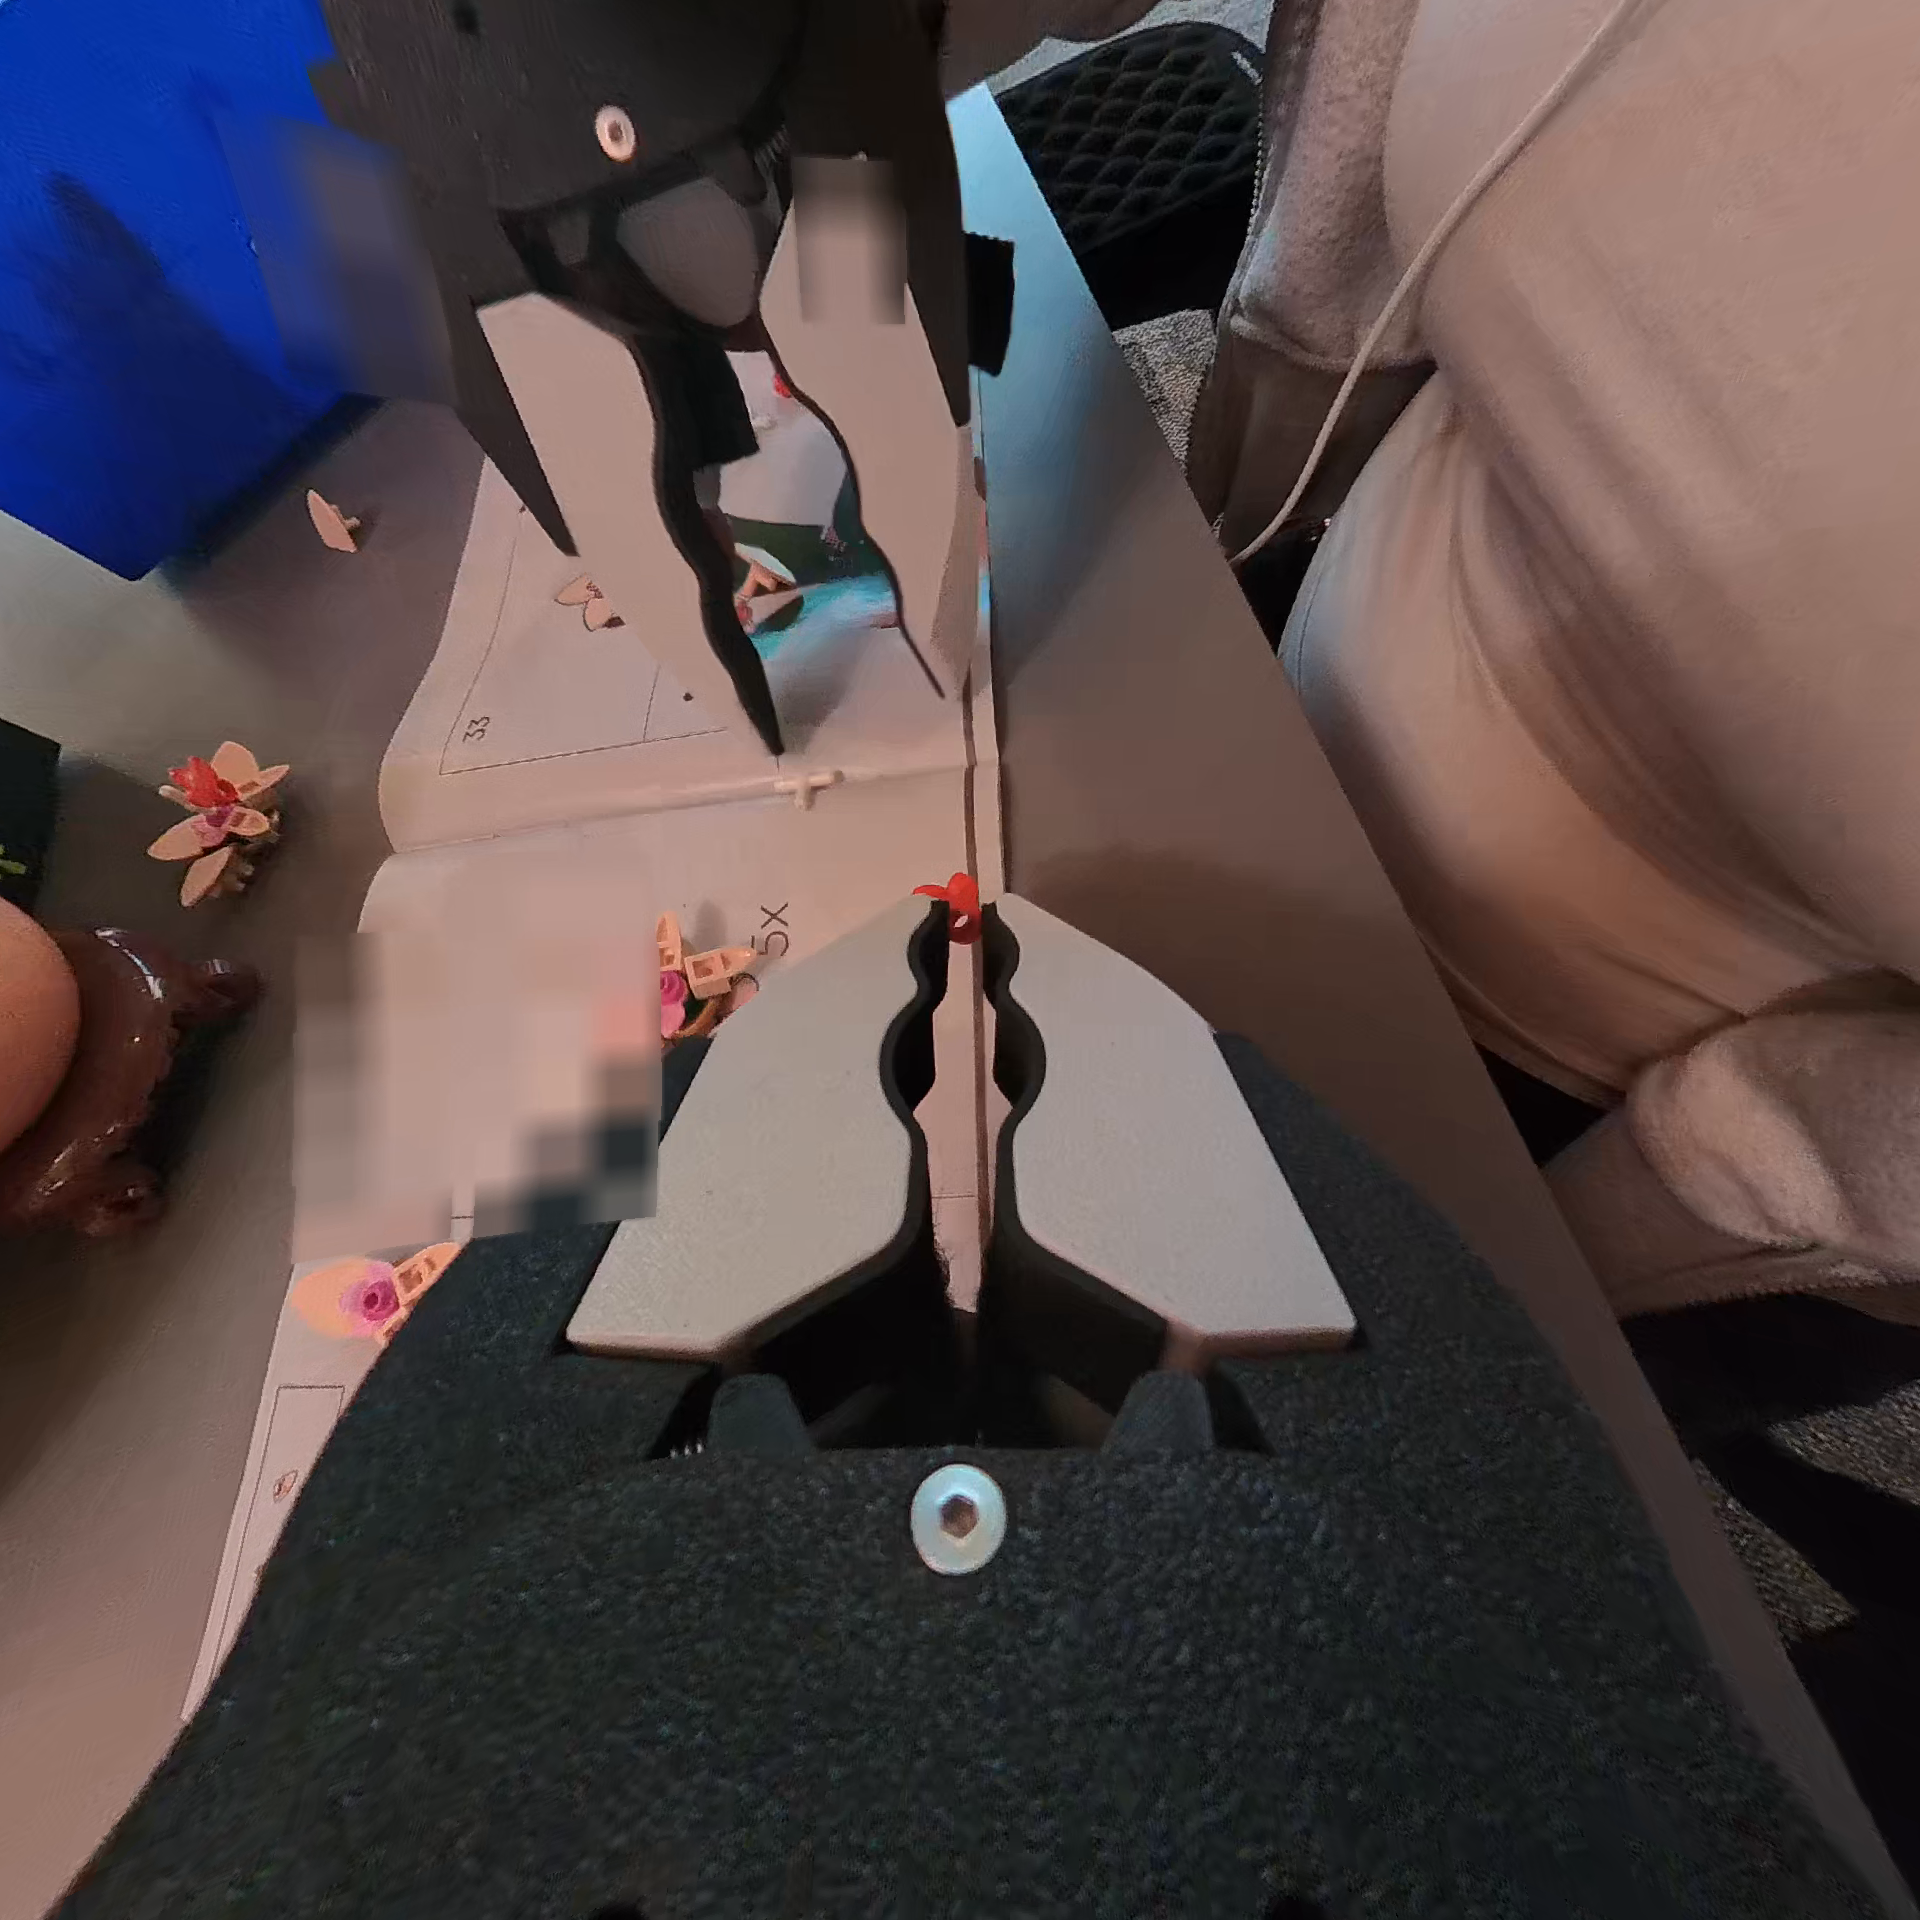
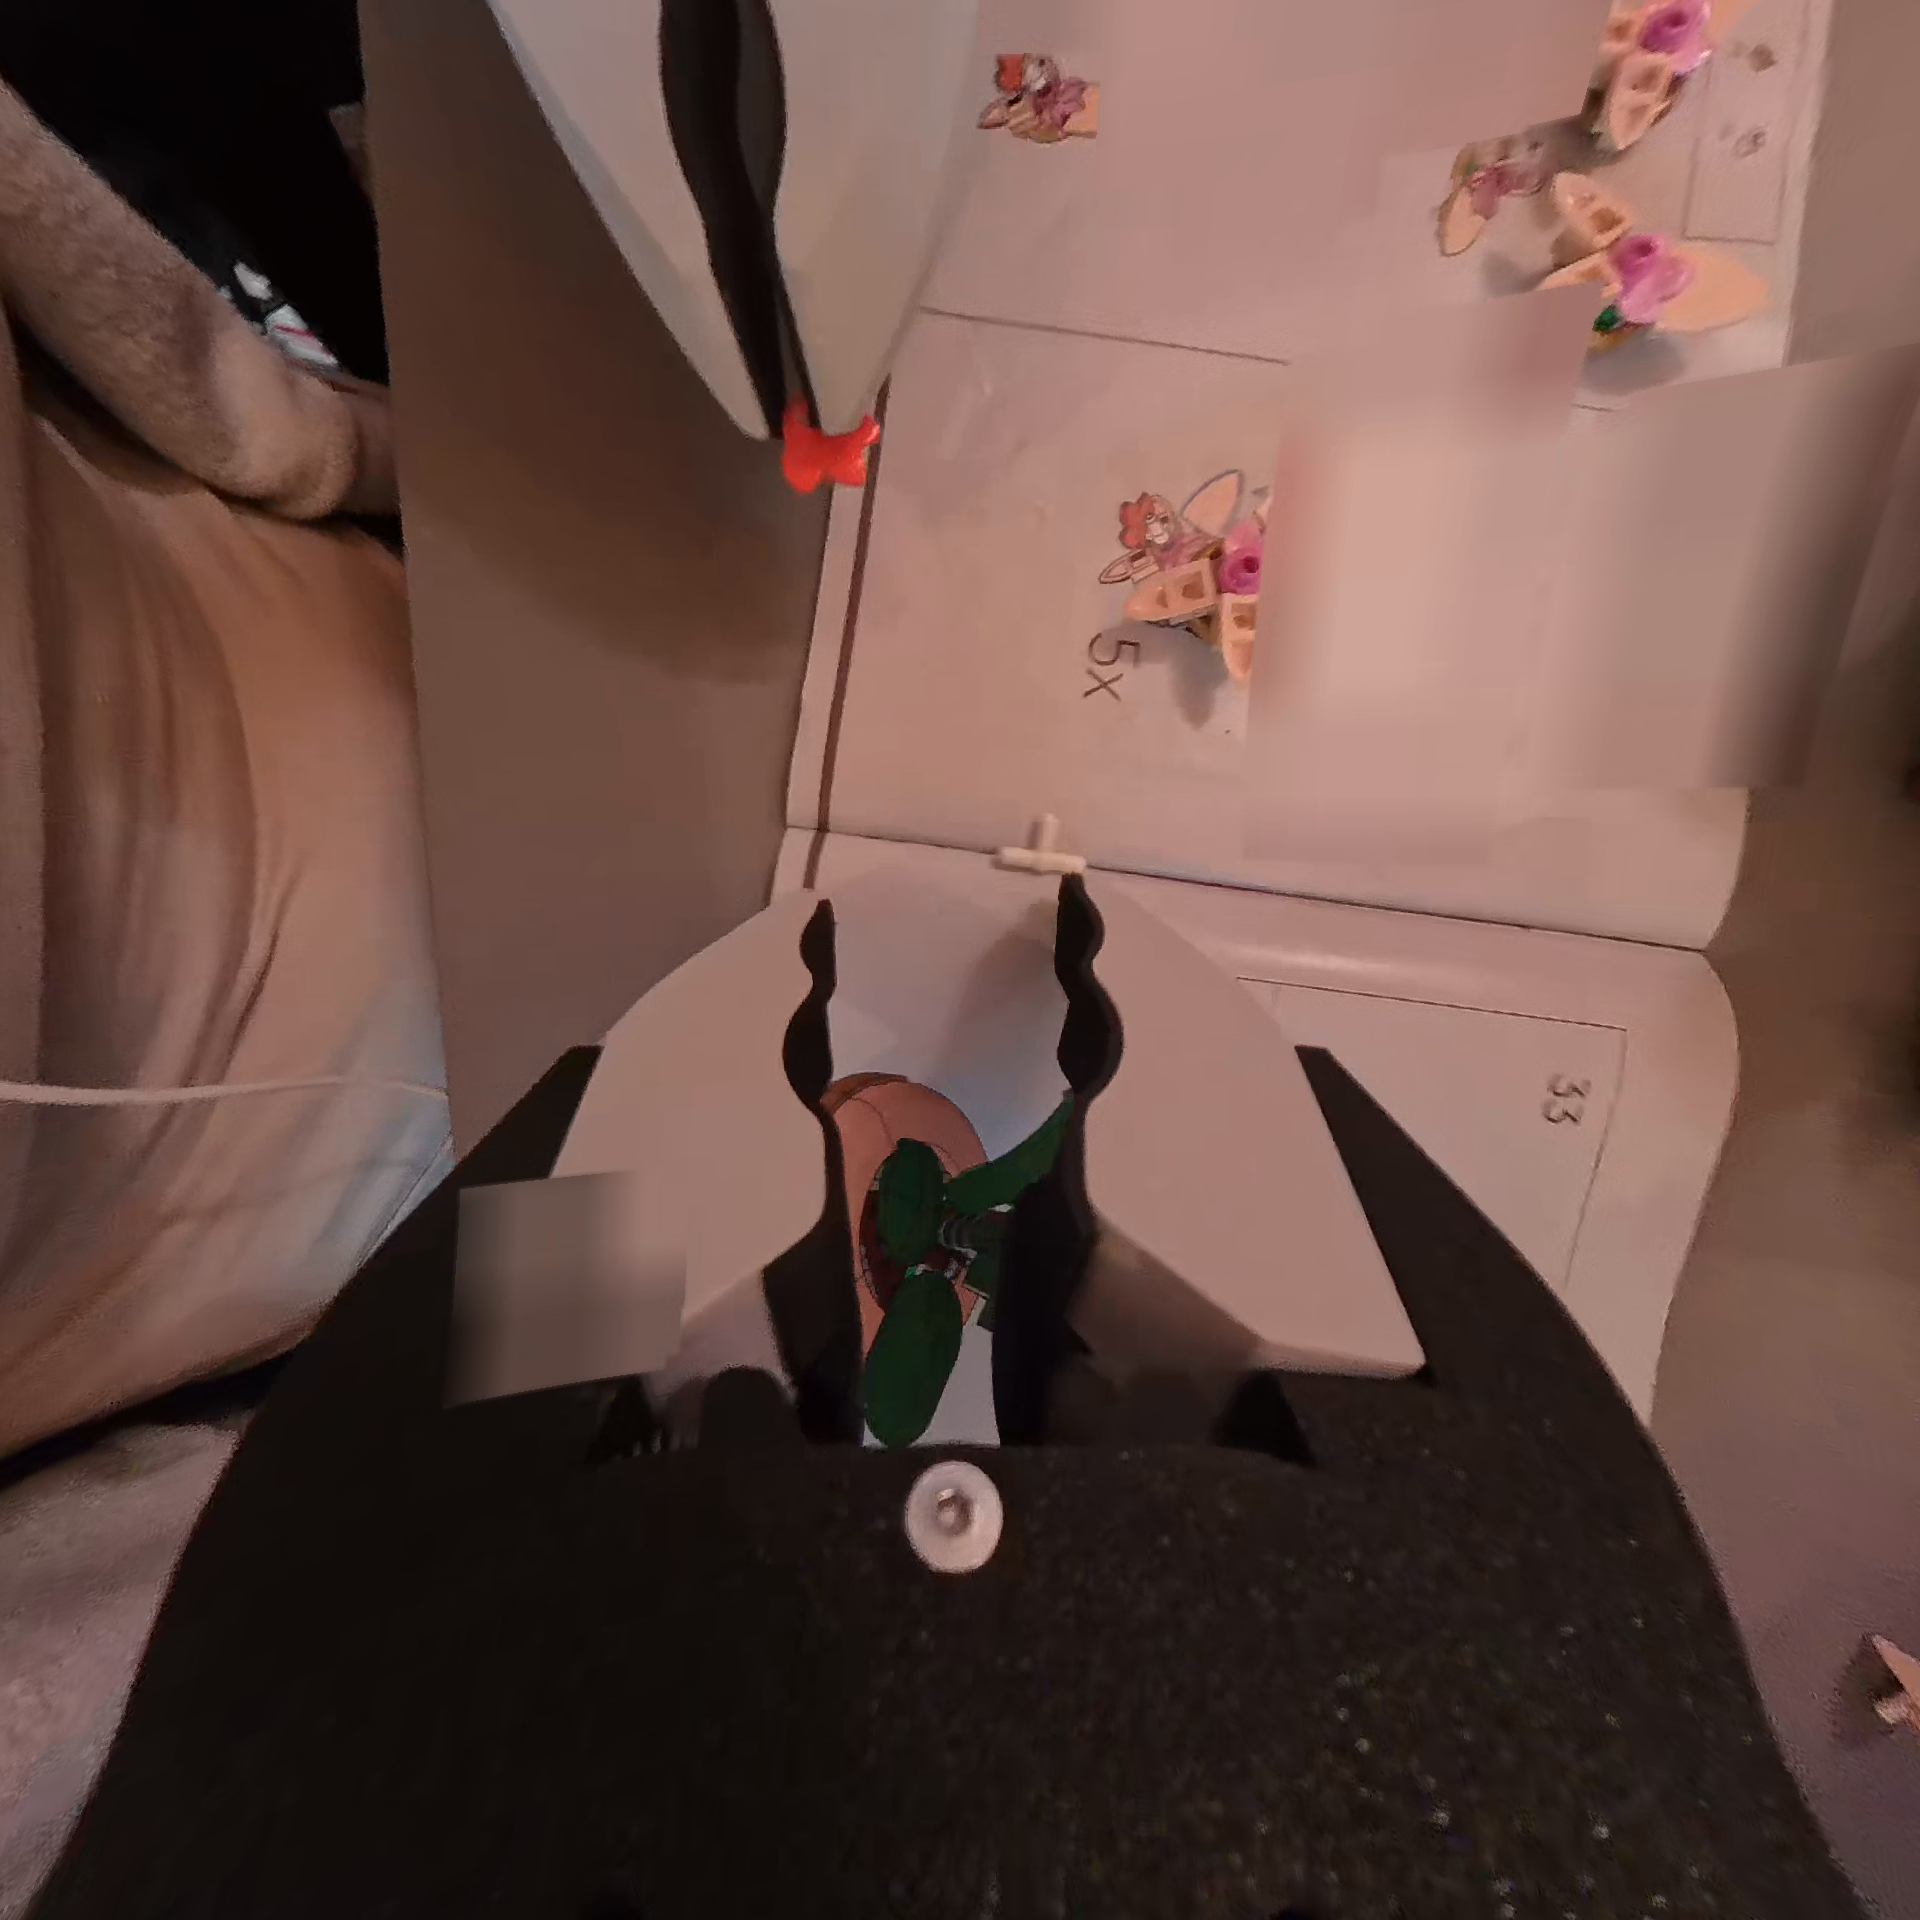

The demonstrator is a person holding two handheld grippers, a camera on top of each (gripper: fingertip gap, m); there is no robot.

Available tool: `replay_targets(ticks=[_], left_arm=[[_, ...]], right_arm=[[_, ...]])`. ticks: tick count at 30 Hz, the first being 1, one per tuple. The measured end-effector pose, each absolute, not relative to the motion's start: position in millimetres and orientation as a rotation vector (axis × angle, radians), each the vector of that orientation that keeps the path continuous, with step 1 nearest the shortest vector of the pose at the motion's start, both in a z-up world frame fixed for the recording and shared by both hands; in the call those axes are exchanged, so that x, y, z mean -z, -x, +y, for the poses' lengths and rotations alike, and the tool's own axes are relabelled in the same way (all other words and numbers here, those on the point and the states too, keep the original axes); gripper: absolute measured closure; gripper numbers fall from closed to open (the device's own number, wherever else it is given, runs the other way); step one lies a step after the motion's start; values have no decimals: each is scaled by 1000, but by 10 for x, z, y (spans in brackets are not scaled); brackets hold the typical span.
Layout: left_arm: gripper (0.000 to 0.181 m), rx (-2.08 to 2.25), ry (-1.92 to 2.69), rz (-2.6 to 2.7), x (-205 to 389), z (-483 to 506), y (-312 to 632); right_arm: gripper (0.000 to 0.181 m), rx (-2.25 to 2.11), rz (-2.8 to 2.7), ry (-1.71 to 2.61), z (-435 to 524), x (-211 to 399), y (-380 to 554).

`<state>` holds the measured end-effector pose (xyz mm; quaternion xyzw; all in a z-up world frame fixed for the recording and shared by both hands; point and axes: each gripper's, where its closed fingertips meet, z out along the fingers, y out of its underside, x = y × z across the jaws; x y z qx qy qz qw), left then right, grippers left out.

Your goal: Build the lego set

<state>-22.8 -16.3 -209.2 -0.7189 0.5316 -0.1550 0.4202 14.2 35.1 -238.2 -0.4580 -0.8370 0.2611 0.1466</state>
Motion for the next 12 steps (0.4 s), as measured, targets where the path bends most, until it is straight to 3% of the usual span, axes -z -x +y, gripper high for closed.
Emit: replay_targets(ticks=[1, 6, 12], left_arm=[[176, 387, 1800, 1328, 2088, -154, 225], [176, 478, 1693, 1291, 1880, -164, 125], [176, 767, 1547, 1100, 1464, -208, 83]], right_arm=[[143, -766, -2375, 1315, 367, 2341, -120], [163, -1195, -2152, 1056, 43, 1793, 98], [167, -846, -1844, 324, -86, 1376, 147]])
